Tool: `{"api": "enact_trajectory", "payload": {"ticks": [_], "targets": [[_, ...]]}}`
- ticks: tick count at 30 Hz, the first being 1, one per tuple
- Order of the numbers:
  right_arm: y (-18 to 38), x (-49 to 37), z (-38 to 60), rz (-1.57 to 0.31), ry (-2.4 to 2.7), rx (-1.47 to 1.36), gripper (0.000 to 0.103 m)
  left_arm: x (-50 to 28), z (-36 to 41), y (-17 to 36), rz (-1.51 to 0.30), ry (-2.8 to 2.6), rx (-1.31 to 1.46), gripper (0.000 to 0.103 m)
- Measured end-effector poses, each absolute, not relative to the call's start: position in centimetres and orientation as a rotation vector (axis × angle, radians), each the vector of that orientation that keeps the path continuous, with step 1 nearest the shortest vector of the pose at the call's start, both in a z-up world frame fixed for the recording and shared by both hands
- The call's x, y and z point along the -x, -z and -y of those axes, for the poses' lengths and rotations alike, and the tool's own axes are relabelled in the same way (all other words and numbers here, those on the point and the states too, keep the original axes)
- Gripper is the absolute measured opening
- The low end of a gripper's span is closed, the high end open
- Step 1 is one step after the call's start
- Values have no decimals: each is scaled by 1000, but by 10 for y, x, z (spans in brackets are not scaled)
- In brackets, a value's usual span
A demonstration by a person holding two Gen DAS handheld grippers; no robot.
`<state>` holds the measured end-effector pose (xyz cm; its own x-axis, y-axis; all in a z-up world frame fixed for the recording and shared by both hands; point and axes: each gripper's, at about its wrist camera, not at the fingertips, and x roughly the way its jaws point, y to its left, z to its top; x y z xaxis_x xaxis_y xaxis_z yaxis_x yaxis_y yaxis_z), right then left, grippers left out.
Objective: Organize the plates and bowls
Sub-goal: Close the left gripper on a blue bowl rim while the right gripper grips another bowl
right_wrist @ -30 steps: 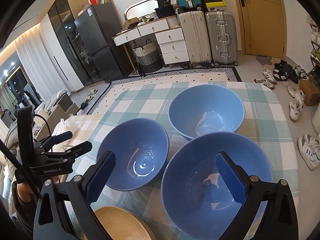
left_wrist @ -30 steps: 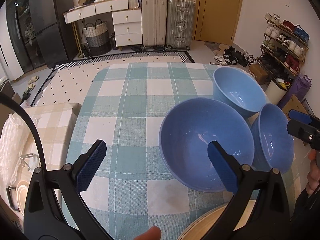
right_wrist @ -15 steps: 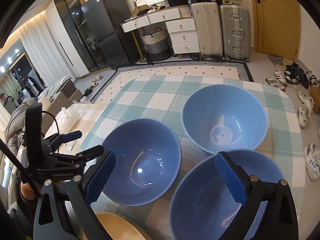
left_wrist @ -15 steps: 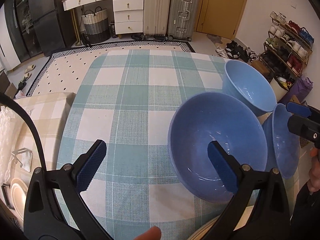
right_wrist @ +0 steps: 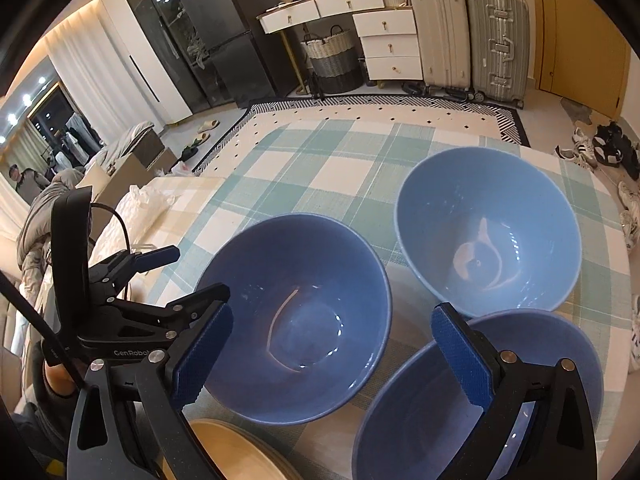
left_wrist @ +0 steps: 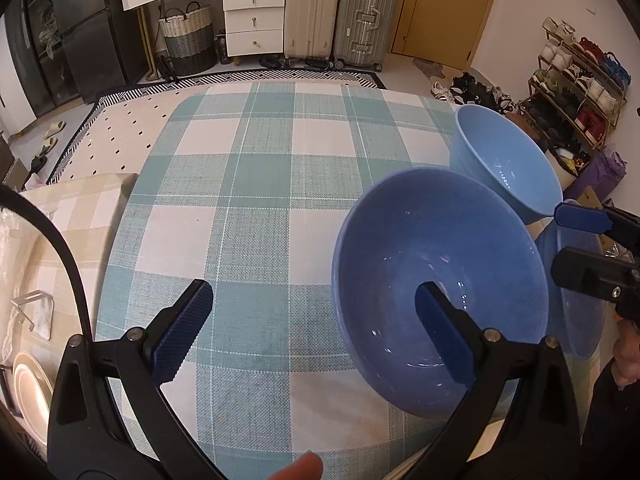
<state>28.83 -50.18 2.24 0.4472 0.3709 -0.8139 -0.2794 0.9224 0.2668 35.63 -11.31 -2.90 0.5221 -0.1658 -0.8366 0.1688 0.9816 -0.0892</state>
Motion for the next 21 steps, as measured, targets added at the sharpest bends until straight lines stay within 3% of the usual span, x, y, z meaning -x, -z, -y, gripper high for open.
{"api": "enact_trajectory", "payload": {"ticks": [14, 21], "targets": [[-1, -304, 487, -1120, -415, -40, 91, -360, 114, 42, -1034, 209, 16, 99], [10, -315, 481, -1165, -402, -7, 86, -361, 115, 48, -1045, 221, 21, 86]]}}
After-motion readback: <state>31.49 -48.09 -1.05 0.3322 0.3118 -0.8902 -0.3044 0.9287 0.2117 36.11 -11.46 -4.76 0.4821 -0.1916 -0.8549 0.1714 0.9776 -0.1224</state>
